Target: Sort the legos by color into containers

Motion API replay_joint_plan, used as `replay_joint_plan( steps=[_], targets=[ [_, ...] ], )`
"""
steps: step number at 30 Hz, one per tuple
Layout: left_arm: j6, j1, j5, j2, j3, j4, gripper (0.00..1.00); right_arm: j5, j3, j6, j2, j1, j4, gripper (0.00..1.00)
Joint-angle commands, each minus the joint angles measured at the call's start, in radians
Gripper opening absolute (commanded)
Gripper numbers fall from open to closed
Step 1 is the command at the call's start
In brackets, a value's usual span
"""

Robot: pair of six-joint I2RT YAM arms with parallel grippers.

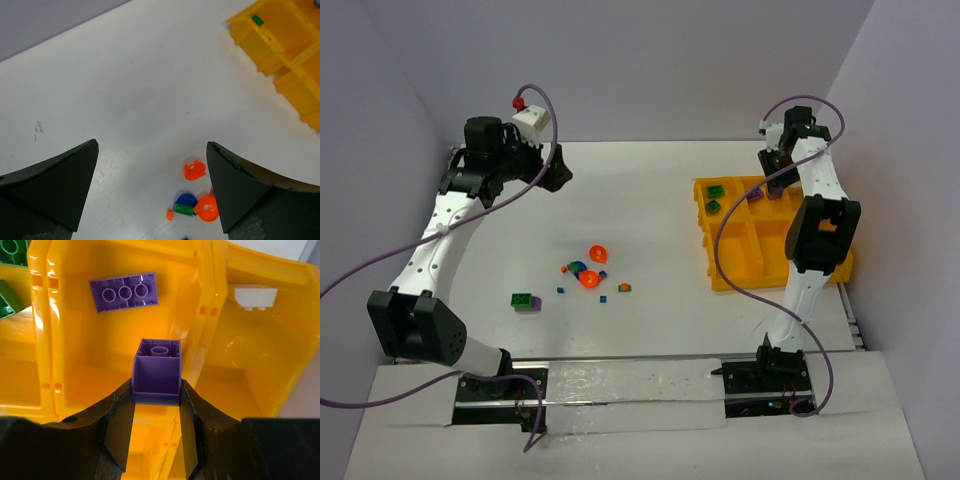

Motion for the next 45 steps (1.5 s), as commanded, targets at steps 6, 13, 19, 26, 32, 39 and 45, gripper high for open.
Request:
replay_joint_plan(
  steps=[6, 13, 19, 26, 32, 39, 45],
  targets=[
    [0.297, 0.114, 0.080, -0.066, -0.142, -0.271, 0.98, 0.045, 0.018, -0.017, 0.027, 0.035, 0.015, 0.14],
    [0.803, 0.178, 0.129, -0.228, -0.368, -0.520, 0.97, 0.047, -0.020, -0.021, 0.002, 0.051, 0.012, 0.59],
    [1.037, 0.178, 0.139, -0.318, -0.474, -0.635, 0.96, 0.047, 0.044, 0.003, -0.030, 0.070, -0.020, 0.77],
    [1.165, 0.178, 0.111, -0.299, -0.546, -0.698, 0.93, 0.009, 0.179, 0.062, -0.061, 0.084, -0.080, 0.97],
    [1.202, 0.178, 0.065, -0.254, -0.558, -0.662, 0.89, -0.081, 0.218, 0.113, -0.133, 0.121, -0.088, 1.00],
    [1.261, 0.178, 0.028, -0.208, -0.586, -0.596, 0.86, -0.130, 0.232, 0.113, -0.161, 0.148, -0.101, 1.00],
    [1.327, 0.178, 0.024, -0.149, -0.598, -0.586, 0.85, -0.152, 0.253, 0.099, -0.164, 0.148, -0.122, 1.00]
  ],
)
